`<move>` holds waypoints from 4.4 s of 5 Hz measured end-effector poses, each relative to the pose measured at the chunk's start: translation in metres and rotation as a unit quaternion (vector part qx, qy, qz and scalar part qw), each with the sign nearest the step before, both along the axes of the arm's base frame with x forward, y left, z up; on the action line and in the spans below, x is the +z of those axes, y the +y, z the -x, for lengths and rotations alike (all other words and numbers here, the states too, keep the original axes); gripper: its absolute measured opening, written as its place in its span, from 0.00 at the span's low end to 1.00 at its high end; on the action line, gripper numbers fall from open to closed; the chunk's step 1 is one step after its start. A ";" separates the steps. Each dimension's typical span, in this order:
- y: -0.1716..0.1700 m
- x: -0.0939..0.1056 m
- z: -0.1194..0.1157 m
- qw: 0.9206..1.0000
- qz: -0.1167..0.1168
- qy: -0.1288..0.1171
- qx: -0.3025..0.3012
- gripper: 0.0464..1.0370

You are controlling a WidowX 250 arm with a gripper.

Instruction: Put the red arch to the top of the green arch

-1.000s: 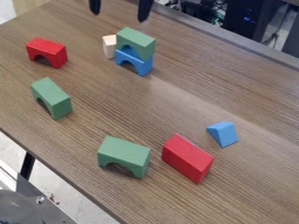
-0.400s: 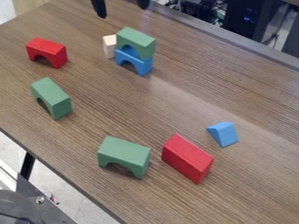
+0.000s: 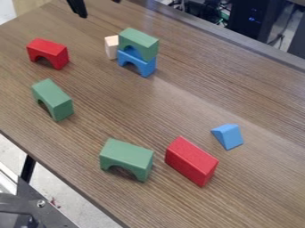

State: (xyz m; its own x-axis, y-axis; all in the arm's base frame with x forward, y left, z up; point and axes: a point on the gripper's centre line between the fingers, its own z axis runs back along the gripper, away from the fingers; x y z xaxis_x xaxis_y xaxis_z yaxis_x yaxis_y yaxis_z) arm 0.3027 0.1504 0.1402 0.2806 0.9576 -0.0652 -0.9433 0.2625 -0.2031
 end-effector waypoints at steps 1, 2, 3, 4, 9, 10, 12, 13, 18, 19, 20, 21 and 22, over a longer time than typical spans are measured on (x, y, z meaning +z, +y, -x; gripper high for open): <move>0.019 -0.032 0.001 0.998 -0.014 0.048 0.027 0.96; 0.037 -0.044 -0.001 0.994 -0.046 0.080 0.061 0.96; 0.048 -0.058 0.001 0.989 -0.058 0.098 0.096 0.96; 0.060 -0.066 0.008 0.982 -0.065 0.092 0.153 0.96; 0.080 -0.065 0.024 0.960 -0.049 0.040 0.273 0.96; 0.086 -0.067 0.026 0.961 -0.050 0.046 0.269 0.96; 0.096 -0.077 0.035 0.959 -0.055 0.063 0.271 0.96; 0.098 -0.082 0.037 0.959 -0.062 0.072 0.266 0.96; 0.070 -0.080 0.027 0.969 0.009 0.075 0.234 0.51; 0.044 -0.028 0.008 0.983 0.042 0.033 0.176 0.51; 0.009 0.003 -0.004 0.989 0.074 0.005 0.126 0.51; -0.014 0.020 -0.012 0.994 0.067 -0.012 0.089 0.51; -0.035 0.020 -0.022 0.996 0.046 -0.007 0.075 0.51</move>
State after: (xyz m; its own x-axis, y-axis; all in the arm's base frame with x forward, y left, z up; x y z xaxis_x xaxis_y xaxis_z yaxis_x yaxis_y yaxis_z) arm 0.3245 0.1153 0.1607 0.1364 0.9791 -0.1511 -0.9673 0.0988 -0.2334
